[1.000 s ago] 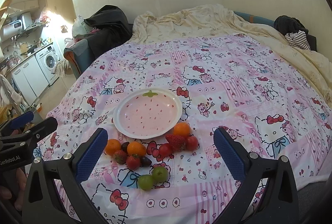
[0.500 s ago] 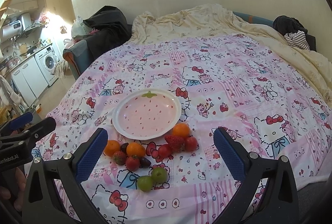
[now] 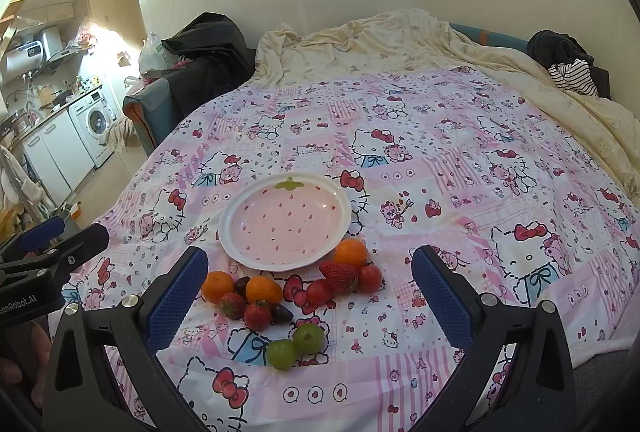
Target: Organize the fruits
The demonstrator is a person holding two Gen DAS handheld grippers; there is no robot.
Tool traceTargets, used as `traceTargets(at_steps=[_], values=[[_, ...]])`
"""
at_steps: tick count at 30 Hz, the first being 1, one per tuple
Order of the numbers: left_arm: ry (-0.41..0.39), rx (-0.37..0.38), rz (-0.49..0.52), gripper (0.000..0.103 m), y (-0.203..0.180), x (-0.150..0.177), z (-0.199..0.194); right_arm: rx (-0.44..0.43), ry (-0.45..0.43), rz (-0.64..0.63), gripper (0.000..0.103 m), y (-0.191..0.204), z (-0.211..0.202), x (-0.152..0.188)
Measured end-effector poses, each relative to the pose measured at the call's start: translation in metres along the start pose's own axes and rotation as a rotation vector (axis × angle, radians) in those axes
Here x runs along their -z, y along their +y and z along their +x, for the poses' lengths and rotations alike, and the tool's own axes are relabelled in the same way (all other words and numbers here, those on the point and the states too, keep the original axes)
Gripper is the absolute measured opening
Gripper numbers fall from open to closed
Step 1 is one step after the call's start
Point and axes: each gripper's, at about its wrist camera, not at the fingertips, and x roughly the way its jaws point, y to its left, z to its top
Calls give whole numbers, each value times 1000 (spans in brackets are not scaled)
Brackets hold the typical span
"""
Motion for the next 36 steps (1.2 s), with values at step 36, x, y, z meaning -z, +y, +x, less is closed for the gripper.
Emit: traceTargets(at_steps=[36], values=[[653,10,-218,78,37,11,131,-175,563,362,72,-75,91,10]])
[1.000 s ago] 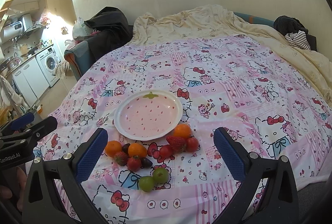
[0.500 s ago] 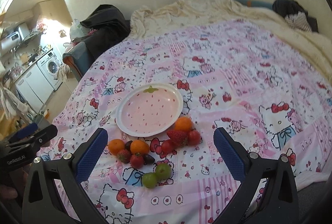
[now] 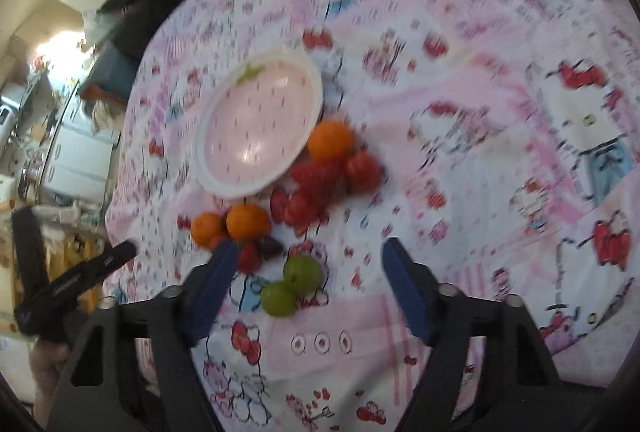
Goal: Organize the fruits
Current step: 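Grasp the large orange with the left tool while the right tool grasps a green lime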
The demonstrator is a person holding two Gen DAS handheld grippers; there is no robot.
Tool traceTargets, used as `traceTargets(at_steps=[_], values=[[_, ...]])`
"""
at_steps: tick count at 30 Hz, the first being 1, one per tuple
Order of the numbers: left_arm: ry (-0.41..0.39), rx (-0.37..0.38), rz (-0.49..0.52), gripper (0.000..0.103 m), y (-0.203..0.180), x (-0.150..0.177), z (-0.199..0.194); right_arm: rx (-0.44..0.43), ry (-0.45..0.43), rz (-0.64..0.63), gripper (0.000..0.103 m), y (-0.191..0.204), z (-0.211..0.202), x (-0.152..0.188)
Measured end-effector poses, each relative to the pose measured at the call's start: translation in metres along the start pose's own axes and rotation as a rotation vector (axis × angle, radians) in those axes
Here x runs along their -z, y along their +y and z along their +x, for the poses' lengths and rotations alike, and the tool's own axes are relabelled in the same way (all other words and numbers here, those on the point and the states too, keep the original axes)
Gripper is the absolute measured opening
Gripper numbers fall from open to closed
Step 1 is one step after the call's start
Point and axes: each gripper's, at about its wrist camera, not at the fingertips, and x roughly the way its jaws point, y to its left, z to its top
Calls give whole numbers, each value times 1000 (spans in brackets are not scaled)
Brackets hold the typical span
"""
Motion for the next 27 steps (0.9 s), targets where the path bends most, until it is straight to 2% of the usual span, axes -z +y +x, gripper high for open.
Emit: traceTargets(at_steps=[3,7,12,16,19,20,21,22,25,27], values=[[61,4,1,77,-11,-5,21,8,71,-27,61,5,15,2],[87,17,-5,75,-23,-12,38,6,130,-38,52,5,29,2],[118,21,-13,75,-27,-19,54,-1,202,-30,46,3,47,6],[144,23,-12,75,-29,-20,66,8,232,-34,46,6,60,5],[149,37,-25,71,-29,-19,71,12,245,-40,46,8,68,4],[146,39,-29,69,-30,-19,71,16,247,-46,46,10,70,4],[145,54,-32,59,-30,-19,71,22,250,-57,36,12,73,4],[154,77,-31,51,-31,-19,71,26,254,-66,33,13,75,3],[171,97,-13,39,-41,-19,75,50,262,-80,33,14,80,4],[185,102,-6,39,-45,-19,79,49,268,-77,33,13,82,4]])
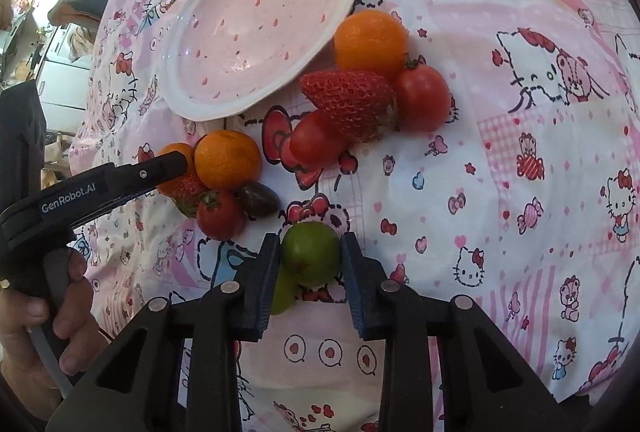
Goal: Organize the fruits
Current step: 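Grasp the large orange with the left tool while the right tool grasps a green lime, then carry the orange with the left tool onto the plate while the right tool releases the lime there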
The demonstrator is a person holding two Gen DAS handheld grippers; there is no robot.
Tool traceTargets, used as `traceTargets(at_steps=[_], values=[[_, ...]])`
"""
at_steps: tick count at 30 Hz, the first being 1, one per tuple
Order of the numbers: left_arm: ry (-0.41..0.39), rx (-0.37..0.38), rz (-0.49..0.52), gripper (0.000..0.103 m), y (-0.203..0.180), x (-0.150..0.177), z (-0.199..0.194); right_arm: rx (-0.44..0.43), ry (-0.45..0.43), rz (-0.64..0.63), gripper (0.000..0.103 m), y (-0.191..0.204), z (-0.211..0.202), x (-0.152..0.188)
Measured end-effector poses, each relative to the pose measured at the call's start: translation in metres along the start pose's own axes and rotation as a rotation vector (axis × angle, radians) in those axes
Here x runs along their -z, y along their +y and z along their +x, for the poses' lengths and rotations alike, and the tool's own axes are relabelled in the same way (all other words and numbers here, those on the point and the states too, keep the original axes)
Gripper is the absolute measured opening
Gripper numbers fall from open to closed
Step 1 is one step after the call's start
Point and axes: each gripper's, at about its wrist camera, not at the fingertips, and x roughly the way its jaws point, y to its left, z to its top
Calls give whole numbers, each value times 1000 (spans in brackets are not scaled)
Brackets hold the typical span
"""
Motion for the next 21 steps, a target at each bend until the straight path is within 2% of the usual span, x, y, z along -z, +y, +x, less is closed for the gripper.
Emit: traceTargets(at_steps=[2,7,14,21], values=[[1,1,-9,41,0,0,2,-2,2,6,33,-1,1,1],[-8,25,-11,35,-1,2,0,-20,-2,20,31,-3,0,2],[-96,40,-7,35,8,7,-32,-94,-40,59,31,-9,-14,3],[-193,35,-2,35,13,-1,-68,-242,-106,127,31,-18,-41,-2]])
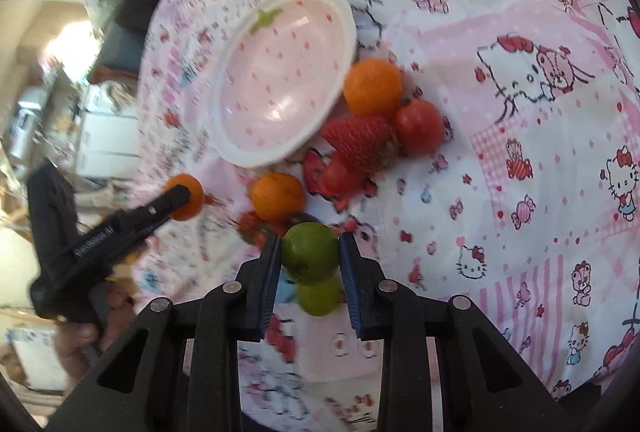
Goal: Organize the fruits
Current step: 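Carry the orange with the left tool onto the plate while the right tool releases the lime there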
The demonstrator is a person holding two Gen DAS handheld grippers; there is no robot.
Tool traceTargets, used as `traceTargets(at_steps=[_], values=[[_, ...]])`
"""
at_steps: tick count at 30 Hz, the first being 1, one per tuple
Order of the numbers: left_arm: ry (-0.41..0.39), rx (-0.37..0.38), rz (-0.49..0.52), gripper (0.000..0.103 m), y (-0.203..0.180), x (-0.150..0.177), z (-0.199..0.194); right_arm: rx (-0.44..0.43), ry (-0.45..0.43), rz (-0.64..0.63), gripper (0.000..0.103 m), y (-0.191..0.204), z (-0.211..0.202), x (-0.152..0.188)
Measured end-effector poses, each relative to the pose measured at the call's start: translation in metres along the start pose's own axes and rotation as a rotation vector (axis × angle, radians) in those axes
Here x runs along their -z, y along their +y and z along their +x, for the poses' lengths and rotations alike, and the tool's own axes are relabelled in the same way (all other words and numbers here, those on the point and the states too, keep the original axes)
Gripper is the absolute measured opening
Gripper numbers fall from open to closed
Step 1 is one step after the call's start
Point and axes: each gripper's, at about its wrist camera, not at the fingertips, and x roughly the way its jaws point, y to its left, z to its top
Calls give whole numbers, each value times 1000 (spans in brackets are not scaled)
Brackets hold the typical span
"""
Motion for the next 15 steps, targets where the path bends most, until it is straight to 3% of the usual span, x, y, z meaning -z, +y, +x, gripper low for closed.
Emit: traceTargets(at_steps=[9,11,15], values=[[-80,5,28,35,-8,-49,-19,-43,-134,-42,31,24,-37,-59],[-110,2,53,35,-12,-64,-16,-34,-149,-51,31,27,-37,-75],[-93,17,84,35,-23,-85,4,-19,-171,-90,31,36,-30,-106]])
